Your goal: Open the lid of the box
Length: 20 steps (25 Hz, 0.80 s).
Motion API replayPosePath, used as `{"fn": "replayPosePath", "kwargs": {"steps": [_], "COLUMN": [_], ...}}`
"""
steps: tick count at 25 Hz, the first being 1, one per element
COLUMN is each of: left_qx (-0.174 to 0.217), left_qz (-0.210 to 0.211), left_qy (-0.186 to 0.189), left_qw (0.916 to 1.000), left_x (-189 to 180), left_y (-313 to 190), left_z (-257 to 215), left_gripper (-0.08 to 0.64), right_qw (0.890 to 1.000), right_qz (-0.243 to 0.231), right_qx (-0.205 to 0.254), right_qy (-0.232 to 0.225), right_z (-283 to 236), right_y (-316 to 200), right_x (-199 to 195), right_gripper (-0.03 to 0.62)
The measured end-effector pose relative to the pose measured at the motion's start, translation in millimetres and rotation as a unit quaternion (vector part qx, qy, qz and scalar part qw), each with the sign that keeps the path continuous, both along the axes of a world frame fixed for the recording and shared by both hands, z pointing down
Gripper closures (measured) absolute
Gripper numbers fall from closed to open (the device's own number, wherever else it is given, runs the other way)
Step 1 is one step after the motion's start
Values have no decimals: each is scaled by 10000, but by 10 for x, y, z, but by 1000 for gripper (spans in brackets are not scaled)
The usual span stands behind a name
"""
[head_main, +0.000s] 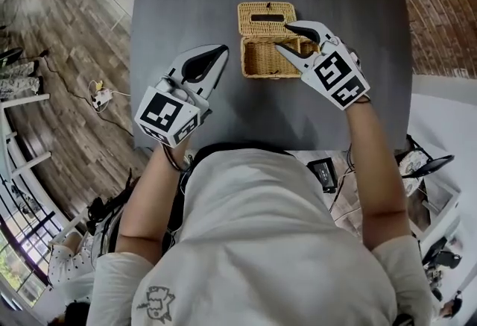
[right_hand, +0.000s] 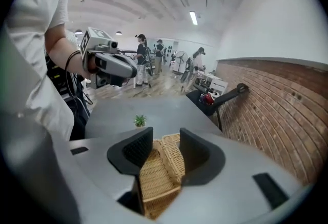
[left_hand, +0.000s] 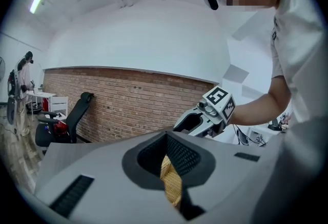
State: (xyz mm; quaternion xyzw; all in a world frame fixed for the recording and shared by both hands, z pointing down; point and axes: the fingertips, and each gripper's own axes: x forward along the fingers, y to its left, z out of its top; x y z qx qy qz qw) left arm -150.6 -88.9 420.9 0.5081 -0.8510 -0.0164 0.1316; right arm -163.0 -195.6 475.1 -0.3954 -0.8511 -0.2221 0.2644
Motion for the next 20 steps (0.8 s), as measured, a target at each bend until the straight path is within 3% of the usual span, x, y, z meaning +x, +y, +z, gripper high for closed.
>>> {"fn": "replayPosePath", "kwargs": {"steps": [12,20], "left_qx": [86,62], "left_qz": [-139,-155], "left_qy": [-237,-312], "left_qw": [9996,9994], "left_x": [695,1039], "left_y": [236,282], "left_z": [-272,-315], "left_gripper": [549,549], "right_qw": [9917,9848], "right_qz": [153,301], "right_qx": [-939,-1358], "right_qy": [-870,-1037], "right_z": [-657,-723], "right_y": [338,415], "right_x": [874,1255], "right_gripper": [512,575]}}
